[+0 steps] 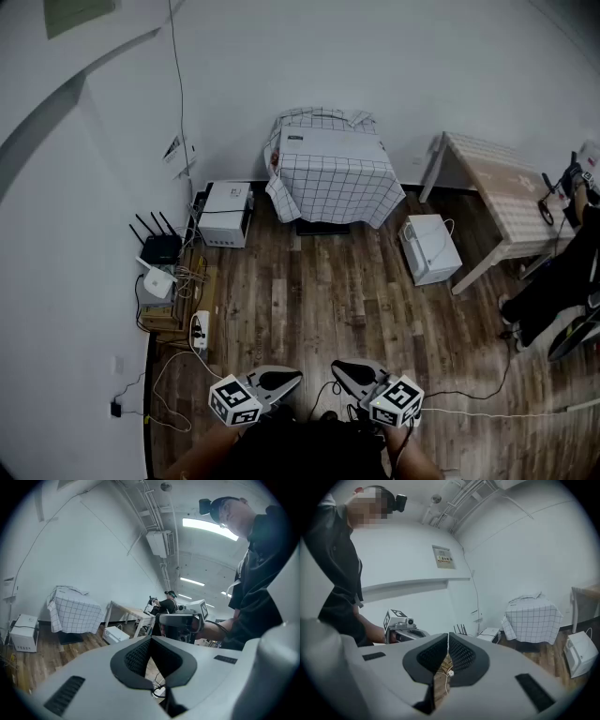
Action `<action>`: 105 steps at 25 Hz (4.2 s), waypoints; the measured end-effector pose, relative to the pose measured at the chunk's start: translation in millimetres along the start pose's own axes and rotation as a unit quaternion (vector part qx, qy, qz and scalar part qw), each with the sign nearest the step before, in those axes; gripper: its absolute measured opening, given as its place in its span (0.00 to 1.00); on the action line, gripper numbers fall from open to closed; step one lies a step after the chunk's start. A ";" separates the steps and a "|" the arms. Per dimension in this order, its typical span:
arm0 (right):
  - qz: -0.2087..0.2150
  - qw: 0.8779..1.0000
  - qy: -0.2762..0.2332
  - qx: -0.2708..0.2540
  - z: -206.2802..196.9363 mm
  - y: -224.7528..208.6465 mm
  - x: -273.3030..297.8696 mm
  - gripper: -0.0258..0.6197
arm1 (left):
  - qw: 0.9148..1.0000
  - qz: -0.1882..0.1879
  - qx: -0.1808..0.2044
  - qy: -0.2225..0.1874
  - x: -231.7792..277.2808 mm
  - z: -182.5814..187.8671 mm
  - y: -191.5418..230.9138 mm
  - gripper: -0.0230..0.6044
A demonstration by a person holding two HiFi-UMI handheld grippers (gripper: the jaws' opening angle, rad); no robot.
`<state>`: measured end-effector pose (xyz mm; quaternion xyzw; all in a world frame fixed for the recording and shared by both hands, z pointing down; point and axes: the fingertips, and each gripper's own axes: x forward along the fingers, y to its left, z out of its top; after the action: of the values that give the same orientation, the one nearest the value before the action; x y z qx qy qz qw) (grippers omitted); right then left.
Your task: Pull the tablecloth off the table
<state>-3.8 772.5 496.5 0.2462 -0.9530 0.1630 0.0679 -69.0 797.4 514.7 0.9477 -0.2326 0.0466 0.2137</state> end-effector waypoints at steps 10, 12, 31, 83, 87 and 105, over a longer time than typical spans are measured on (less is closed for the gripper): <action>0.002 1.000 -0.004 -0.007 -12.0 -6.8 -27.6 0.07 | 1.000 -0.023 0.006 -0.014 30.2 5.0 -23.7 0.05; 0.002 1.000 -0.008 -0.004 -14.3 -8.0 -34.4 0.07 | 1.000 -0.024 0.004 -0.016 35.4 5.1 -28.9 0.05; 0.016 0.999 -0.031 0.011 -31.9 -34.3 -108.8 0.08 | 0.999 -0.051 0.007 0.009 106.7 -5.2 -88.1 0.05; 0.005 1.000 0.013 -0.008 50.0 -166.7 9.8 0.08 | 0.997 -0.047 -0.021 -0.055 132.9 100.1 110.1 0.05; -0.004 1.000 0.017 -0.009 66.3 -181.3 40.8 0.08 | 0.997 -0.056 -0.019 -0.059 126.3 115.4 141.2 0.05; -0.022 0.999 0.023 0.004 88.3 -236.3 110.5 0.08 | 0.996 -0.071 -0.035 -0.050 128.6 130.1 232.6 0.05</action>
<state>11.8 497.6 502.3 0.2636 -0.9447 0.1713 0.0926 -63.5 501.6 510.4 0.9548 -0.1766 -0.0240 0.2380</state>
